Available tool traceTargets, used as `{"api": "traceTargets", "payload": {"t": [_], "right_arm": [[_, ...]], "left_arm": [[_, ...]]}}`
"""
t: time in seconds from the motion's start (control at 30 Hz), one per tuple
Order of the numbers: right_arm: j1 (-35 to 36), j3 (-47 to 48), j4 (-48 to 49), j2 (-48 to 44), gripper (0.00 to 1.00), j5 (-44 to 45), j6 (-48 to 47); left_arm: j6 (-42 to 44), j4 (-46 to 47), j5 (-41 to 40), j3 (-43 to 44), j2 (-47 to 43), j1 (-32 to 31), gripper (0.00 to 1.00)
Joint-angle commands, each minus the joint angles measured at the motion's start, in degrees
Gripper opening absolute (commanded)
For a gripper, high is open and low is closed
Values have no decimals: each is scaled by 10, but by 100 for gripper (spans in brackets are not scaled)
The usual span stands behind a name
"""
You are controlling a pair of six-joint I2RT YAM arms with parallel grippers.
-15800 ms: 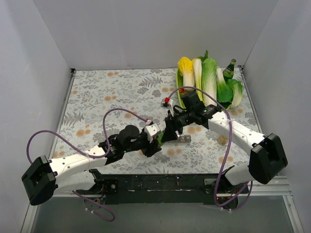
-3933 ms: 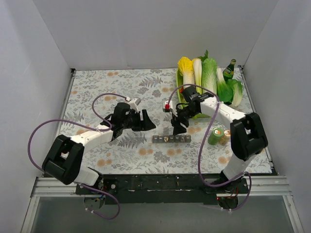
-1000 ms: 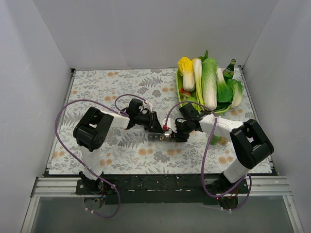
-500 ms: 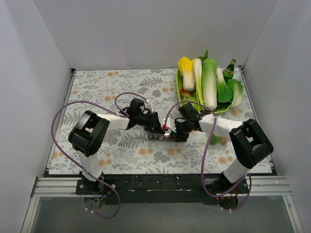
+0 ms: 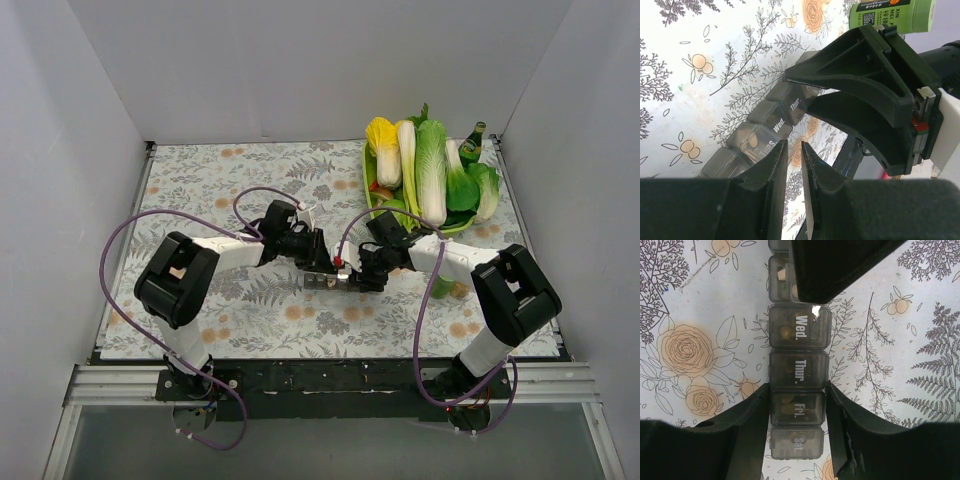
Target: Sort the pills into containers
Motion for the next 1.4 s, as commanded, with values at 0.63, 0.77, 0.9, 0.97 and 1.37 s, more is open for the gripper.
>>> {"api": "traceTargets", "payload": {"t": [0.63, 0.77, 0.9, 0.97, 1.37], "right_arm": [[9, 0, -26, 23, 53, 23, 20], [9, 5, -31, 17, 61, 20, 22], [9, 14, -42, 5, 75, 19, 22], [9, 21, -50, -4, 87, 18, 21], [8, 90, -120, -78, 96, 22, 18]], "left_arm": [[33, -131, -132, 52, -3, -36, 16], [11, -104, -153, 48, -55, -36, 25], [1, -87, -178, 36, -103, -34, 34], [-2, -78, -194, 23, -131, -33, 40], [18, -45, -358, -84, -367, 14, 93]]}}
